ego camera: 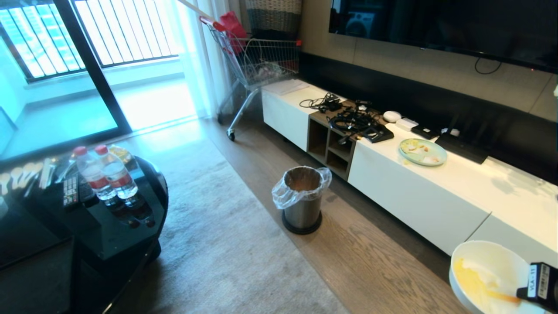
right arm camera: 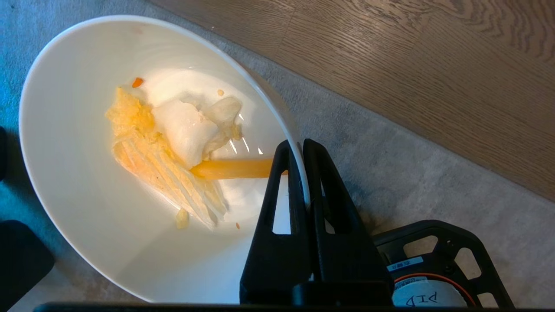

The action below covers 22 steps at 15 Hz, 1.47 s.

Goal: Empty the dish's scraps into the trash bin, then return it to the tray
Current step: Move the bowl over the trash can

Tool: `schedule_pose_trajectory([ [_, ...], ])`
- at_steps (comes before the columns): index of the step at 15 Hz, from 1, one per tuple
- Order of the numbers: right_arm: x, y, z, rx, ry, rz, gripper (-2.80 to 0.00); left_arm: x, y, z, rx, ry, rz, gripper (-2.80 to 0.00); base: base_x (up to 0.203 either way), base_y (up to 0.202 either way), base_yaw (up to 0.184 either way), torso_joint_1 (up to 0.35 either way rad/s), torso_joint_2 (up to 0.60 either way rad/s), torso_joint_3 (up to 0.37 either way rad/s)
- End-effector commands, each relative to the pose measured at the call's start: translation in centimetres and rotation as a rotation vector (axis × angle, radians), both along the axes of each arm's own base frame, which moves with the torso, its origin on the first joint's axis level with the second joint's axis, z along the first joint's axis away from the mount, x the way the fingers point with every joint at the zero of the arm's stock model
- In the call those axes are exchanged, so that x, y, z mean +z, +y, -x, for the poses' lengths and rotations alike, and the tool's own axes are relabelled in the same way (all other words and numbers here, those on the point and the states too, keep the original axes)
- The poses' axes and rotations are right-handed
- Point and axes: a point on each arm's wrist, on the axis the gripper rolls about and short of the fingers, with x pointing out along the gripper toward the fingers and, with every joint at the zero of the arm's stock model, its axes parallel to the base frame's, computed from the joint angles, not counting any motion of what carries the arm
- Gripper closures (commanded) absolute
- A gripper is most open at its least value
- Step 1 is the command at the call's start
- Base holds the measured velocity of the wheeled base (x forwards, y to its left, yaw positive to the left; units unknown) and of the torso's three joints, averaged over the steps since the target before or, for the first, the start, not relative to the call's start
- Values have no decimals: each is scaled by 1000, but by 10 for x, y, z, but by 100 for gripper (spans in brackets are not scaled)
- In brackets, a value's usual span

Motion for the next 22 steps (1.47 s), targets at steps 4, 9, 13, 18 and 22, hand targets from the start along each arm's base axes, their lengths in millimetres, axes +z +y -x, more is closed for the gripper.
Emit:
schedule_pose_trajectory([
  [4, 0, 0, 0, 4, 2, 3, 0, 0, 0, 0, 0, -1, 1, 0, 0, 0, 0, 0, 0, 0],
  [9, 1, 0, -1, 3, -3, 0, 0, 0, 0, 0, 0, -1, 2, 0, 0, 0, 0, 0, 0, 0],
  [13, 2, 0, -1, 5, -3, 3, 0, 0, 0, 0, 0, -1, 1, 0, 0, 0, 0, 0, 0, 0],
  [18, 3, 0, 0, 2, -8, 1, 0, 0, 0, 0, 0, -1, 1, 0, 0, 0, 0, 0, 0, 0],
  [22, 3, 0, 0, -1, -11, -1, 0, 0, 0, 0, 0, -1, -1, 0, 0, 0, 0, 0, 0, 0],
])
